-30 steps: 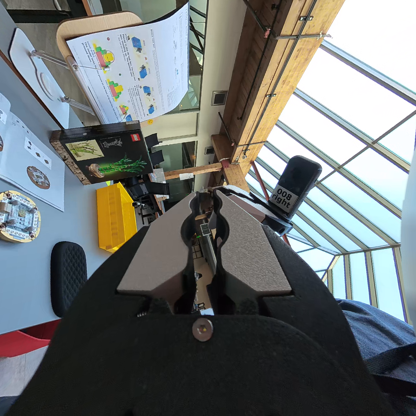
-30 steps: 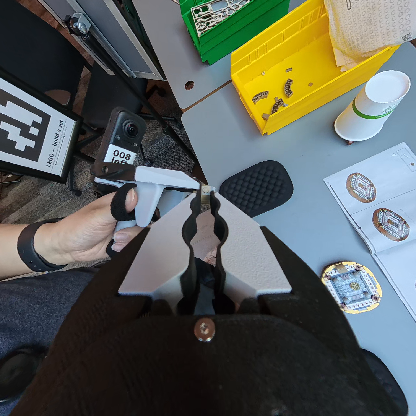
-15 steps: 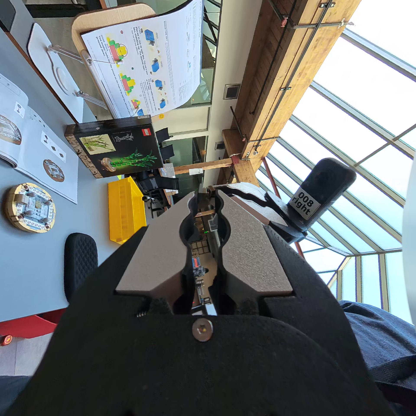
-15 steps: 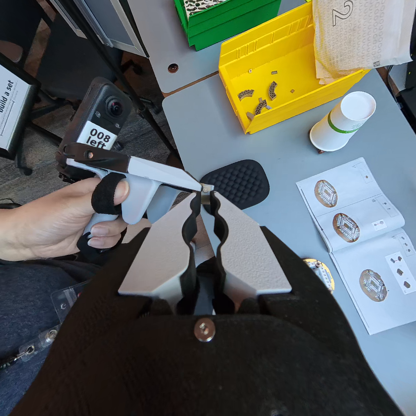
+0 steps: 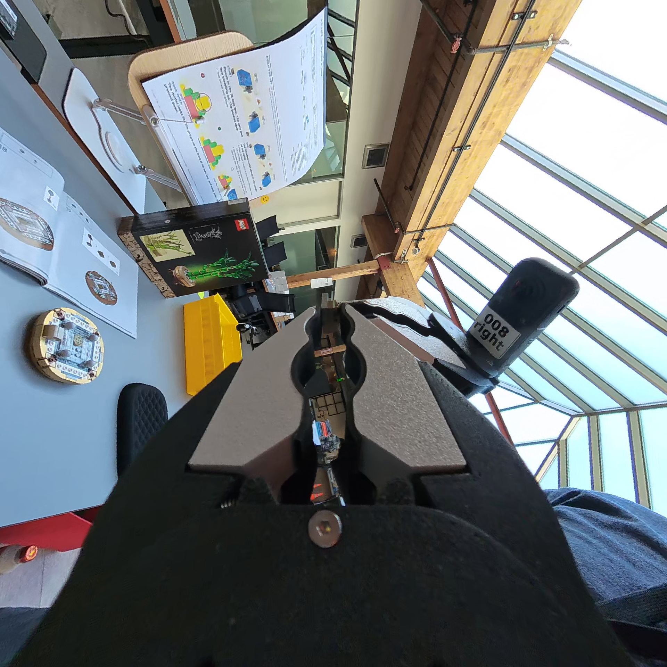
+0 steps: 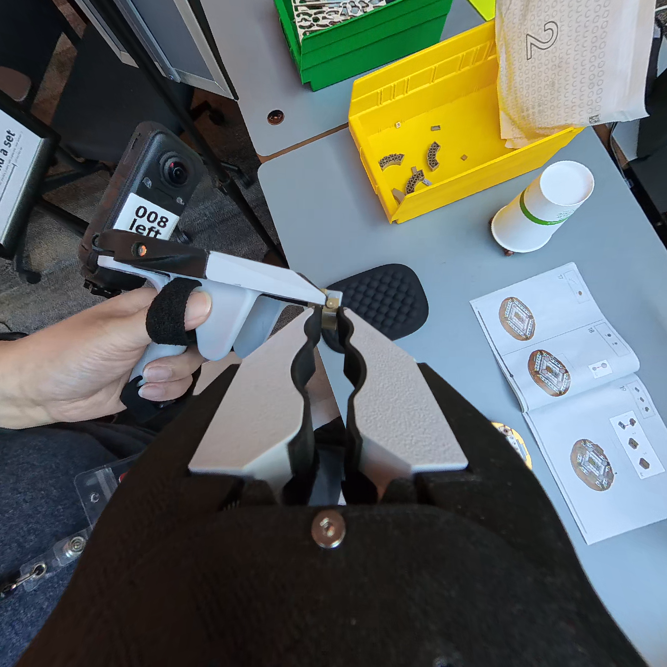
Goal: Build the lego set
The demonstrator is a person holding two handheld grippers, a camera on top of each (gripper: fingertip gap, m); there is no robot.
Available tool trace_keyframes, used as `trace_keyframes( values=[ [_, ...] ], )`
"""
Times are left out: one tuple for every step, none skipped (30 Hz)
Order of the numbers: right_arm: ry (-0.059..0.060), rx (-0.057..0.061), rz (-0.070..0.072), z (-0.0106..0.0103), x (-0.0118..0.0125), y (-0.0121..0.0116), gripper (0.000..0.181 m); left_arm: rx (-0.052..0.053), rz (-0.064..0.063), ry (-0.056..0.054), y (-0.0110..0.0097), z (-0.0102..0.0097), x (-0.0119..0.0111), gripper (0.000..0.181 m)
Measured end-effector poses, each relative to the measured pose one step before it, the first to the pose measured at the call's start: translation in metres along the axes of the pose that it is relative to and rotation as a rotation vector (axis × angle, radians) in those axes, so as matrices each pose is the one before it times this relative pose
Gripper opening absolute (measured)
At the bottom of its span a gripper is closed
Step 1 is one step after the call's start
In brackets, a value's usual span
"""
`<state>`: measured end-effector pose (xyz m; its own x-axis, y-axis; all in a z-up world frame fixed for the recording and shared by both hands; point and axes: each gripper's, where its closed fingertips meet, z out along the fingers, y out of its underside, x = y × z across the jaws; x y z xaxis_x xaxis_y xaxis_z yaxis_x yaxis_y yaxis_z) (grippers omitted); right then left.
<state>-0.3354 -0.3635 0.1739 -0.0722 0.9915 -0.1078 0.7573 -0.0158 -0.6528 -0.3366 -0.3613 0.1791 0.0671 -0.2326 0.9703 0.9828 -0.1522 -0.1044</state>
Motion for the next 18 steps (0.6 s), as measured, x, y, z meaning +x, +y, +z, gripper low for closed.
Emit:
trace_keyframes(
  values=[
    [0.0001,0.0102,0.002,-0.00023,-0.00045,-0.00122,0.008,0.0026,0.0001,0.0034,-0.00069,-0.0004,0.00087,0.008],
    [0.0004,0.0111,0.0013,-0.00016,-0.00045,-0.0012,0.008,0.0033,0.0035,0.0024,-0.00072,-0.00034,0.00091,0.008],
    [-0.0001,0.0105,-0.0015,-0.00017,-0.00052,-0.00098,0.008,0.0018,0.003,0.0014,-0.00056,-0.00022,0.00085,0.008],
    [-0.0007,0.0107,-0.0016,-0.00032,-0.00041,-0.00089,0.008,0.0001,0.0015,0.0022,-0.00033,-0.00019,0.00084,0.008],
    [-0.0021,0.0128,-0.0026,-0.00039,-0.00057,-0.00111,0.008,-0.0011,-0.0025,0.0046,-0.00033,-0.00031,0.00102,0.008],
    [-0.003,0.0131,-0.0024,-0.00045,-0.00062,-0.00097,0.008,-0.0014,-0.0032,0.0046,-0.00032,-0.00014,0.00102,0.008],
    [-0.0046,0.0132,0.0006,-0.00061,-0.00046,-0.00093,0.008,-0.0021,-0.0031,0.0041,-0.00003,-0.00013,0.00106,0.007],
    [-0.007,0.0146,0.0026,-0.00078,-0.00068,-0.00108,0.008,-0.0017,-0.0061,0.0061,-0.00011,0.00006,0.00141,0.007],
    [-0.0074,0.015,0.0033,-0.0009,-0.00041,-0.00111,0.009,-0.001,-0.0072,0.0074,-0.00009,0.00006,0.00138,0.007],
    [-0.007,0.0125,0.0037,-0.00089,-0.00027,-0.00086,0.009,-0.0028,-0.0066,0.0065,0.00029,0.00037,0.00122,0.007],
    [-0.0085,0.0108,0.0022,-0.00101,-0.00048,-0.00065,0.01,-0.0046,-0.0051,0.0053,0.0005,0.00048,0.00108,0.007],
    [-0.0073,0.0117,-0.0006,-0.00102,-0.00033,-0.00057,0.01,-0.0029,-0.0048,0.005,0.00036,0.00055,0.00114,0.007],
    [-0.0077,0.0076,-0.0018,-0.00118,-0.00029,-0.00001,0.012,-0.0066,-0.0059,0.0037,0.00081,0.00067,0.00092,0.007],
    [-0.0031,0.0064,-0.0013,-0.00139,0.00058,0.00005,0.013,-0.0084,-0.0064,0.0025,0.00092,0.00071,0.00073,0.007],
    [-0.0002,0.0125,0.0003,-0.00177,0.00114,-0.0006,0.015,-0.0076,-0.0065,0.0048,0.00092,0.00062,0.0012,0.007],
    [-0.0074,0.0147,0.0029,-0.00183,0.00023,-0.00097,0.016,-0.0084,-0.0087,0.0068,0.001,0.00063,0.00151,0.007],
    [-0.0153,0.0126,0.0025,-0.00157,-0.00077,-0.00032,0.017,-0.0094,-0.0114,0.0062,0.00121,0.00068,0.00126,0.007],
    [-0.0125,0.0139,0.0062,-0.00102,-0.00044,-0.00021,0.016,-0.006,-0.0126,0.0034,0.00092,0.00046,0.00068,0.007]
  ],
)
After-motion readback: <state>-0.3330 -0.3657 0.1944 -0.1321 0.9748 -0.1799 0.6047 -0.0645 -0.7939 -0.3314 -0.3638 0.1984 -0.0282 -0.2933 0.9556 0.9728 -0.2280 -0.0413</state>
